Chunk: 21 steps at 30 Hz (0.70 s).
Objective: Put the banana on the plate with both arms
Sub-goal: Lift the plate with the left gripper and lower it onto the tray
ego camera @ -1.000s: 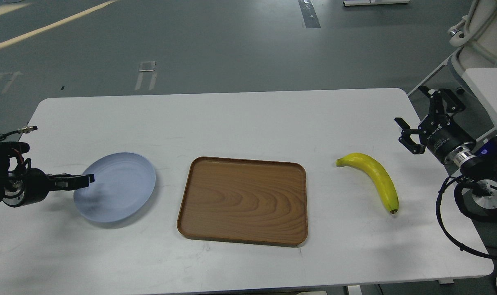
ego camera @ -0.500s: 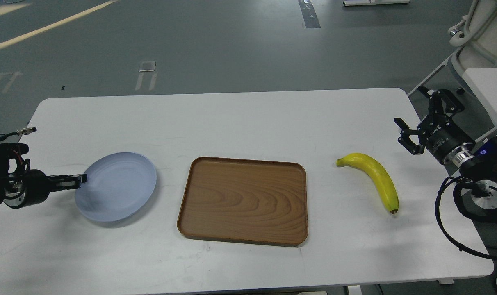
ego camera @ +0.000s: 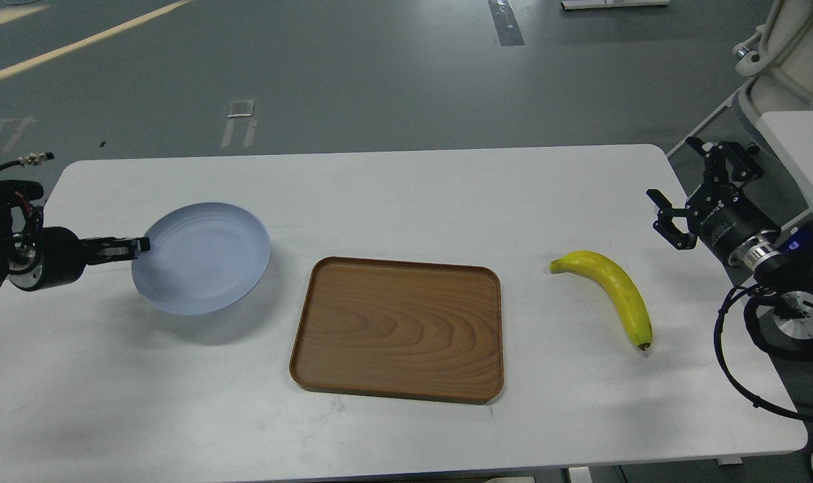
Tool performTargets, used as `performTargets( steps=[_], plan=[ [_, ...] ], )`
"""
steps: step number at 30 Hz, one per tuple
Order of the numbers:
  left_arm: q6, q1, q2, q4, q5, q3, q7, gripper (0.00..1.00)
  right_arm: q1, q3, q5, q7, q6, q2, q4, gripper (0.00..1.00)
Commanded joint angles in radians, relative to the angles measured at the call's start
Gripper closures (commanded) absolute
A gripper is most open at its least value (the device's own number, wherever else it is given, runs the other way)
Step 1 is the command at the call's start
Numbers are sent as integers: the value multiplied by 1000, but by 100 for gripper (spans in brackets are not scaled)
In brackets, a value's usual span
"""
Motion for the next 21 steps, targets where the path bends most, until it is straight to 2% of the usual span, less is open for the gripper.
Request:
performTargets(
  steps=[1,5,8,11,15,21],
  plan=[
    [-47,-87,-9,-114,1,1,0,100,3,0,0,0,0,0,-1,0],
    [-50,-130,-21,-222,19,2,0,100,3,0,0,0,0,0,-1,0],
    [-65,-164,-131,-255,45,4,0,100,3,0,0,0,0,0,-1,0],
    [-88,-189,-226,-238,97,34,0,100,3,0,0,0,0,0,-1,0],
    [-91,-207,-386,-146,111,91,0,100,3,0,-1,0,0,0,-1,0],
    [-91,-201,-461,-55,114,155,0,100,3,0,0,0,0,-15,-1,0]
  ],
)
